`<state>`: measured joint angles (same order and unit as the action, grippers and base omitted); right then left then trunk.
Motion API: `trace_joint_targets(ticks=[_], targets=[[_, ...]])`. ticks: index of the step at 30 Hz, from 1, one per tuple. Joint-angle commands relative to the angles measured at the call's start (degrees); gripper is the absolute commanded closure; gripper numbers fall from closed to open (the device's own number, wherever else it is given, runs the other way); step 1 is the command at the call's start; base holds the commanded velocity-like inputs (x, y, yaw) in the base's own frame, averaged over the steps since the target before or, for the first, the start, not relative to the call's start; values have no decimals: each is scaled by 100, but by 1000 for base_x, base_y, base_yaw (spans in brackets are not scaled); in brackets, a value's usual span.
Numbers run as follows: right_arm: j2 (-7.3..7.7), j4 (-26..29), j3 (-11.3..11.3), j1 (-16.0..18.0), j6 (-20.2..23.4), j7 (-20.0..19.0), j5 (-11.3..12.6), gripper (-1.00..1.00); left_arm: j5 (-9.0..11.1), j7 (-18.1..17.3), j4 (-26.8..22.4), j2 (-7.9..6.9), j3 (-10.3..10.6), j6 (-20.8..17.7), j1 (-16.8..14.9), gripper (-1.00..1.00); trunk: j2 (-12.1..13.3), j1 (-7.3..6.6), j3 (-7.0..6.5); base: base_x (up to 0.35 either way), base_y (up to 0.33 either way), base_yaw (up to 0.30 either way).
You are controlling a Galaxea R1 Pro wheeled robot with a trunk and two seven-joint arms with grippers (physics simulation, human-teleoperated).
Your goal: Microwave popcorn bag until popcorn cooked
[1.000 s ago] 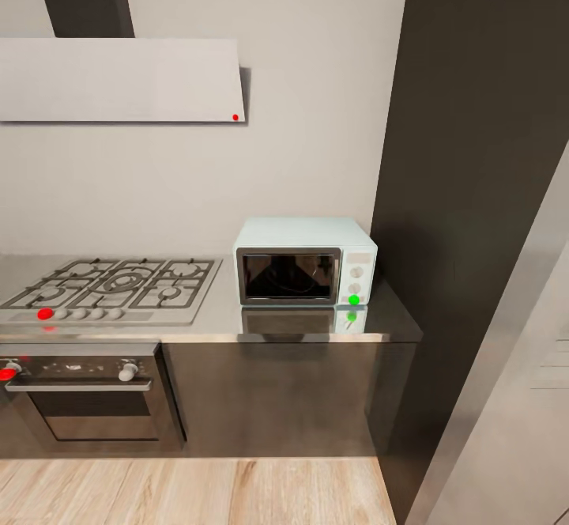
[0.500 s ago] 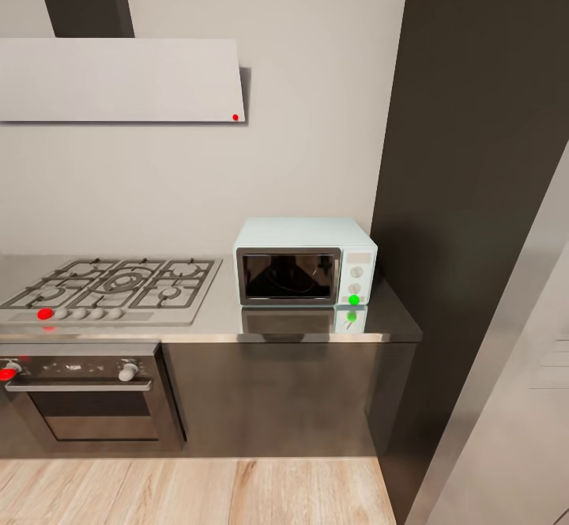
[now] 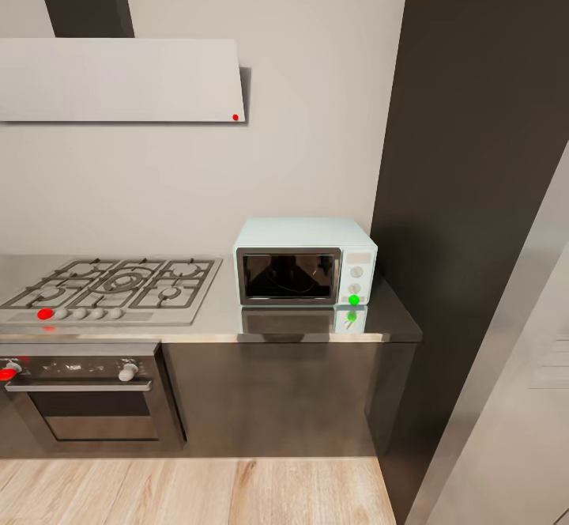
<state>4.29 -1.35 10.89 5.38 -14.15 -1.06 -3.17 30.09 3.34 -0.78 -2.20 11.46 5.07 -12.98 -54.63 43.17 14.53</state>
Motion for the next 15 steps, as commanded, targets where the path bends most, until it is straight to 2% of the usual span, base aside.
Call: trace_joint_targets(ticks=[1, 2, 3, 4, 5, 7, 10, 13, 15], targets=[[-92, -11, 40, 7, -22, -21, -49, 100, 41, 17, -1, -1, 49, 11, -3, -100, -5, 0, 7, 0, 0, 0], [-210, -7, 26, 10, 13, -19, -57, 100, 41, 17, -1, 0, 49, 11, -3, -100, -5, 0, 7, 0, 0, 0], [-244, -2, 18, 11, 60, -7, -50, 100, 41, 17, -1, 0, 49, 11, -3, -100, -5, 0, 7, 0, 0, 0], [-179, 1, 19, 9, 82, -28, -58, 100, 44, 17, -1, 0, 49, 11, -3, -100, -5, 0, 7, 0, 0, 0], [-53, -2, 14, 9, 94, -44, -60, 100, 46, 22, -1, -3, 37, 11, -3, -100, -5, 0, 7, 0, 0, 0], [60, -5, 11, 9, 98, -55, -61, 100, 47, 25, -7, -2, 35, 6, -3, -100, -5, 0, 7, 0, 0, 0], [104, -5, -3, 7, 97, -68, -61, 100, 42, 24, -10, -7, 38, 7, -3, -100, -5, 0, 7, 0, 0, 0], [104, -6, -193, 7, 97, -70, -61, 100, 34, 26, -4, -12, 53, 11, -3, -100, -5, 0, 7, 0, 0, 0], [100, -6, -240, 7, 91, -70, -61, 100, 26, 22, -6, -11, 56, 11, -3, -100, -5, 0, 7, 0, 0, 0]])
